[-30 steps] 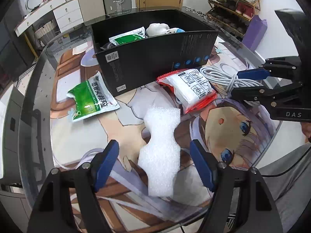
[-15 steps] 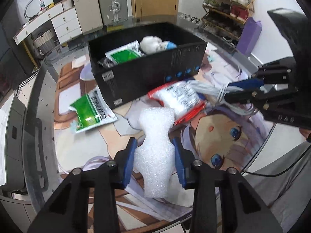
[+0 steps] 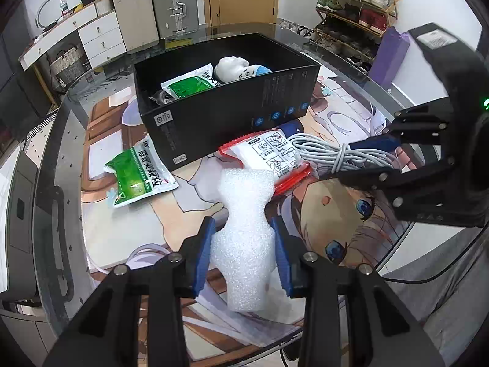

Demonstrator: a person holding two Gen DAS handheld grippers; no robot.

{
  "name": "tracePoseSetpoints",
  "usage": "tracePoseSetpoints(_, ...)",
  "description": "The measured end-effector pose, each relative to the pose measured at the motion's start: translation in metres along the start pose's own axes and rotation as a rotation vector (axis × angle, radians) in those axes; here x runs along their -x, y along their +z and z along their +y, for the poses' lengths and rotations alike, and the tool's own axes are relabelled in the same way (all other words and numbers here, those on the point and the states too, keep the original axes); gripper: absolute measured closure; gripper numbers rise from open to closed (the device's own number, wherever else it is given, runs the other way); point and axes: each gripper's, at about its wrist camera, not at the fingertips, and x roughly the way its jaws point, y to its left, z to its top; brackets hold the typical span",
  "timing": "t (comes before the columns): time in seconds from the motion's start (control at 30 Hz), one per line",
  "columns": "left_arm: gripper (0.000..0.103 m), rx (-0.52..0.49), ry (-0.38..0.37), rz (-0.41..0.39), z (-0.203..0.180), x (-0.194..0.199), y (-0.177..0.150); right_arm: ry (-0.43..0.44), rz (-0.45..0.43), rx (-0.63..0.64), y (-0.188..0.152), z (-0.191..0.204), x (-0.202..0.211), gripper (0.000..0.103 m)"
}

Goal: Organize soft objects
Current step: 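Lift the white foam with left tool while right tool lifts the coiled cable, then carry the foam and cable over the black box and release them inside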

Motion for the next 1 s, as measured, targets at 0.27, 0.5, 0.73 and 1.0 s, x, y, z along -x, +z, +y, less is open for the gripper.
tracePoseSetpoints(0.27,0.067,-0.029,0.015,-0.021,-0.004,0.005,0.002,-0.013,-0.038,0.012,0.002,0.003,0.018,0.08)
tracePoseSetpoints(0.5,0.067,-0.032,0.001,-0.075,-0.008,0.023,0.004,0.012,-0.104,-0.001,0.004,0.001,0.041,0.08)
tracePoseSetpoints(0.73,0.067,-0.022,-0.002,-0.142,-0.005,0.045,0.01,0.021,-0.154,0.014,0.008,0.003,0.063,0.08)
tracePoseSetpoints(1.0,0.067,0.008,-0.02,-0.22,-0.001,0.071,0.024,0.005,-0.248,0.018,0.02,0.01,0.101,0.08)
